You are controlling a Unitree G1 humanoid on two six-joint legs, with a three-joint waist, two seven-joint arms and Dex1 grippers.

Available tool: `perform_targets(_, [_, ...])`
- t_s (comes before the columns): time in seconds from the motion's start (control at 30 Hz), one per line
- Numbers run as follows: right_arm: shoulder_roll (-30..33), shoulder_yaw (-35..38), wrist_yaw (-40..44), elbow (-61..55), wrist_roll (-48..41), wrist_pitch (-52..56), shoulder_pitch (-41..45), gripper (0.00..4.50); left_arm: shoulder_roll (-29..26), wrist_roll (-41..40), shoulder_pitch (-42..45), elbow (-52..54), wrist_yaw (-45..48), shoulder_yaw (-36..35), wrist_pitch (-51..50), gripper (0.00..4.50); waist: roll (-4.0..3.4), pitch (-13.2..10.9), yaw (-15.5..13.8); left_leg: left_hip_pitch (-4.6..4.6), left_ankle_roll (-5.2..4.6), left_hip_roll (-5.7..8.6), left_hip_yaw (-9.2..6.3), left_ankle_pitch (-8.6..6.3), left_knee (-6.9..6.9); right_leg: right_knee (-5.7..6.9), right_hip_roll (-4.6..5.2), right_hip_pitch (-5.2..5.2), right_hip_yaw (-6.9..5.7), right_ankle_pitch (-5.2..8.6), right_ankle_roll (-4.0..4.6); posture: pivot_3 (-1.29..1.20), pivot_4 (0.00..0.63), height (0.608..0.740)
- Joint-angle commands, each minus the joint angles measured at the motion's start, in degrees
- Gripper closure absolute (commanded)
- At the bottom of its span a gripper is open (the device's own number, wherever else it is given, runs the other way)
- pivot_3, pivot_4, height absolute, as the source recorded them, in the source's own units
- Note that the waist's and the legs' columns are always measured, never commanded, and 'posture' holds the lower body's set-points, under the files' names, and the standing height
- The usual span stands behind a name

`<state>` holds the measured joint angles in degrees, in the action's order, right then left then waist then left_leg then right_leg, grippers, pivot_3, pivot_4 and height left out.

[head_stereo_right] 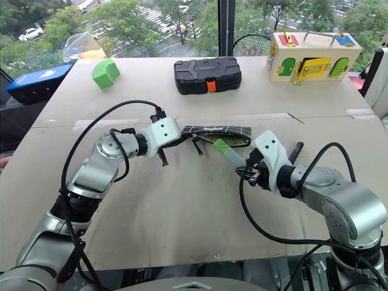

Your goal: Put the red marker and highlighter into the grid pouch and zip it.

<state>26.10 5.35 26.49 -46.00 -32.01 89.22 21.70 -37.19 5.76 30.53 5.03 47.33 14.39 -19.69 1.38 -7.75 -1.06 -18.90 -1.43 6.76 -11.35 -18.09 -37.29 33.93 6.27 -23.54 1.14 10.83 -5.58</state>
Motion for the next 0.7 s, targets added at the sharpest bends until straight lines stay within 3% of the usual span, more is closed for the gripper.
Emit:
perform_targets(0.03, [-0.3, 2.1, -1.6, 0.6, 0.1, 2.7, 1.6, 3.75, 0.3, 1.1, -0.5, 3.0, -0.8, 0.3, 2.9, 4.5, 0.0, 0.0, 0.1, 0.0, 0.0, 0.0, 0.0, 0.0, 0.0, 0.0, 0.0, 0.0, 0.0, 0.0, 0.0, 0.0, 0.15, 0.74])
perform_targets(0.23, [-1.0, 2.5, -4.7, 5.9, 1.0, 3.3, 4.0, 3.75, -0.4, 3.4, -2.3, 4.5, -0.5, 1.7, 7.8, 4.5, -0.01, 0.0, 0.2, 0.01, 0.0, 0.0, 0.03, 0.0, 0.0, 0.04, 0.0, -0.01, 0.01, -0.01, 0.01, 0.0, 0.15, 0.74])
perform_targets(0.5, [-9.8, -0.6, -12.7, 16.8, 4.8, 2.0, 11.8, 3.75, 1.6, 3.9, -3.7, 6.3, 0.5, 3.4, 8.3, 4.5, -0.04, 0.0, 0.3, 0.01, 0.0, 0.0, 0.03, 0.0, 0.01, 0.06, -0.01, -0.03, 0.02, -0.02, 0.03, 0.0, 0.15, 0.74])
perform_targets(0.6, [-12.4, 0.4, -13.8, 19.1, 5.9, 1.4, 13.4, 2.29, 1.6, 3.5, -4.3, 7.1, 1.1, 3.2, 7.4, 4.5, -0.06, 0.0, 0.2, 0.01, 0.0, 0.0, 0.01, 0.0, 0.01, 0.06, 0.0, -0.03, 0.01, -0.02, 0.03, 0.0, 0.15, 0.74])
perform_targets(0.7, [-10.0, 0.4, -13.1, 15.8, 5.5, 1.4, 13.2, 0.93, 2.6, 1.0, -4.3, 7.4, 1.6, 1.0, 0.7, 4.5, -0.09, 0.0, 0.2, 0.0, 0.0, 0.01, 0.01, 0.0, 0.02, 0.03, 0.0, -0.03, 0.01, -0.02, 0.03, 0.0, 0.15, 0.74])
